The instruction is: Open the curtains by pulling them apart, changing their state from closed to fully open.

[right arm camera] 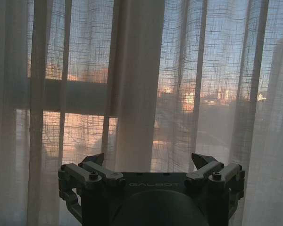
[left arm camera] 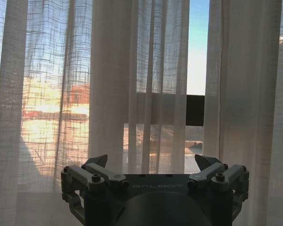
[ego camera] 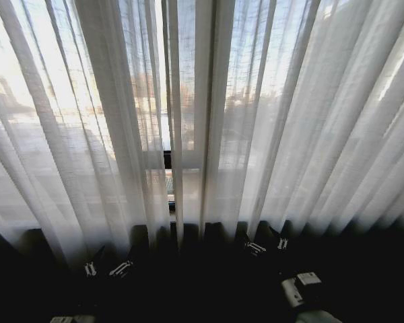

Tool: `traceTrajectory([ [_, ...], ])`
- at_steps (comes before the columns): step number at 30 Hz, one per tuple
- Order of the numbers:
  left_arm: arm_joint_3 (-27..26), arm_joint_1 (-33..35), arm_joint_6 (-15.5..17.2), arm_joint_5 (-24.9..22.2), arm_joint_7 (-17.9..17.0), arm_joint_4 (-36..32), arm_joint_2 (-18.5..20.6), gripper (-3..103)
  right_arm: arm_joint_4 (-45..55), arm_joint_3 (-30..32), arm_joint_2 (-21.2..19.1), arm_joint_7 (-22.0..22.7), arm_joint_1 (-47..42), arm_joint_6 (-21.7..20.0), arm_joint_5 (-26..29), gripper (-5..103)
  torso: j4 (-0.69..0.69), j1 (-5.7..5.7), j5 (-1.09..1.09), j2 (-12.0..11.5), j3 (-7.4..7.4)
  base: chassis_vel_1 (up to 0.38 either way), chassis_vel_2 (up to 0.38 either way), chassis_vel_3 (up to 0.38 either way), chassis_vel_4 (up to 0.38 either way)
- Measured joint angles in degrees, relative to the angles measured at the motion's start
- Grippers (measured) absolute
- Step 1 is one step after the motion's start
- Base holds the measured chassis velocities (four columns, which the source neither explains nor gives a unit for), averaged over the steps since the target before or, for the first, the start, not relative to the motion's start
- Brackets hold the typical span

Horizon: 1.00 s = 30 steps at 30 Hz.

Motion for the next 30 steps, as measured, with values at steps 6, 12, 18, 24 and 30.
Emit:
traceTrajectory([
  [6,0.01,0.20,-0.35,0.01,0.03,0.07,-0.04,100,0.00,-0.58,0.01,0.05,-0.23,0.05,-0.42,100,0.01,0.00,0.03,0.00,0.00,-0.054,0.435,0.064,-0.440],
  [12,-0.08,-0.04,-0.35,-0.02,0.03,0.02,-0.30,100,-0.06,-2.90,0.11,0.17,-0.32,0.06,-1.76,100,0.01,-0.01,-0.01,0.01,-0.01,-0.084,0.308,0.075,-0.309],
  [18,-0.64,0.37,-0.33,-0.22,-0.07,0.44,-0.61,100,-2.57,-8.20,-1.26,0.57,1.90,-0.84,-0.96,100,0.00,0.02,0.02,-0.01,0.01,-0.071,0.109,0.060,-0.095],
  [24,-1.11,0.16,-0.12,-0.24,-0.13,0.85,-1.48,100,-6.38,-15.88,-2.68,1.62,6.82,-2.00,2.86,100,0.02,-0.07,0.03,0.03,-0.03,0.002,-0.029,-0.007,0.046],
  [30,-2.00,0.33,0.04,0.02,-0.20,0.74,-3.41,100,-12.35,-19.66,-3.87,2.94,14.53,-2.06,6.58,100,0.01,-0.04,0.00,0.01,-0.01,0.003,-0.001,-0.004,0.010],
])
